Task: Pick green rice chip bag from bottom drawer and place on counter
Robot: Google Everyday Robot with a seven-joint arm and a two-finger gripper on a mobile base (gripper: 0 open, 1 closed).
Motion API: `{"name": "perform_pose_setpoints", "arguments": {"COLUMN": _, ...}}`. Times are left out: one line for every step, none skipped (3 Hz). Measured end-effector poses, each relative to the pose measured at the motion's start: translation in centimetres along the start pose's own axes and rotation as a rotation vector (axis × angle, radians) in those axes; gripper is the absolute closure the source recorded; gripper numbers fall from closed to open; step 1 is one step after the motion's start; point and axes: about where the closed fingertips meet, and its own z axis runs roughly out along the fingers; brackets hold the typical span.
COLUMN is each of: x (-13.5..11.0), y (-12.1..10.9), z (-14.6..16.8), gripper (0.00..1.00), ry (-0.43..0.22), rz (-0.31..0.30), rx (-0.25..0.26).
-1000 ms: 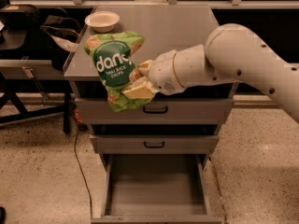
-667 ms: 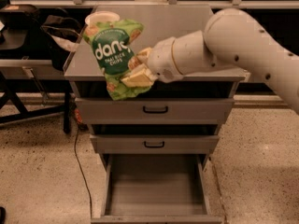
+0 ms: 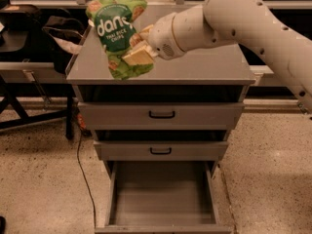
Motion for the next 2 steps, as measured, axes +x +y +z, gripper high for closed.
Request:
{"name": "perform_pose_setpoints", "arguments": {"x": 0.5, "y": -1.8, "z": 1.5, "gripper": 1.00, "ry": 0.021, "rz": 0.039, "rx": 0.036}}
{"name": "perform_pose_setpoints", "arguments": {"x": 2.1, "y": -2.6, "z": 3.2, "gripper": 1.00, "ry": 0.055, "rz": 0.072, "rx": 0.046}}
